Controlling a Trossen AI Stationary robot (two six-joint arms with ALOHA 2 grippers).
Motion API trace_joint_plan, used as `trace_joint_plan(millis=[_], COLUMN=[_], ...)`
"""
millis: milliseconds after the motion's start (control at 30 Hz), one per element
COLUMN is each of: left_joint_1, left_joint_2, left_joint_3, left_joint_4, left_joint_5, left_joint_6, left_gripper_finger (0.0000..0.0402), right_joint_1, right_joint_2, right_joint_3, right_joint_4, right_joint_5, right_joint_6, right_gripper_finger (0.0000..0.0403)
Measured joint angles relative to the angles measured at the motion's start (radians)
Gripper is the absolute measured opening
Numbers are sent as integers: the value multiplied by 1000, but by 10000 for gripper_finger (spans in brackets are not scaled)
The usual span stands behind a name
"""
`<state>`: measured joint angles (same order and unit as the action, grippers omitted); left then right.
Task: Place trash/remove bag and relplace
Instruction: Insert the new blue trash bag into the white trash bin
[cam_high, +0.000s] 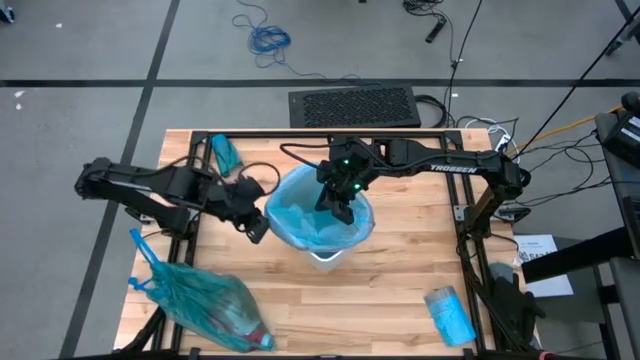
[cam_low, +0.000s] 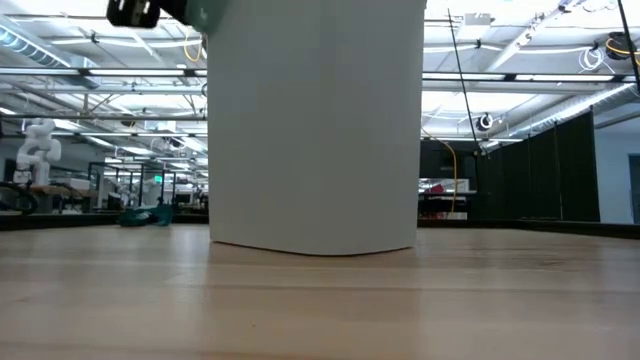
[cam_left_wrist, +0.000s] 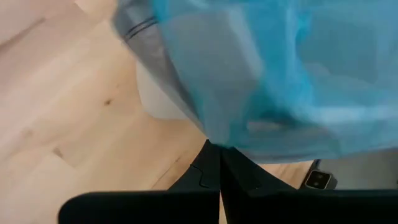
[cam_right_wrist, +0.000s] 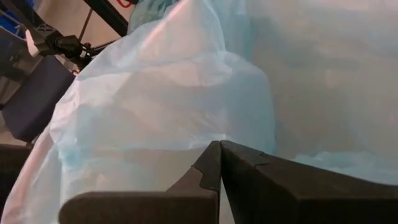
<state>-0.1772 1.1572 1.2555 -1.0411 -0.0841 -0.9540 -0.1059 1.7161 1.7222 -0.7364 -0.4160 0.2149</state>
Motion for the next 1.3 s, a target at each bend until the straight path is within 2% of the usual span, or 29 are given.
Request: trace_joint_plan(millis=[200, 533, 900, 1300], left_joint_1=[-1, 0, -1, -27], left_joint_2=[10, 107, 208, 147], left_joint_3=[-53, -53, -52, -54], left_joint_4=[165, 179, 283, 303], left_joint_5=[-16, -34, -15, 17], left_joint_6=[22, 71, 131, 92], left_gripper_finger=[0, 0, 0, 6], right_joint_1=[0, -6, -7, -6], right_joint_2=[0, 0, 1, 4], right_joint_3=[0, 0, 0, 1], right_joint_4=[-1, -11, -50, -70], right_joint_5=[-1, -1, 9, 44], right_joint_6=[2, -6, -24, -35], right_gripper_finger=[0, 0, 0, 0])
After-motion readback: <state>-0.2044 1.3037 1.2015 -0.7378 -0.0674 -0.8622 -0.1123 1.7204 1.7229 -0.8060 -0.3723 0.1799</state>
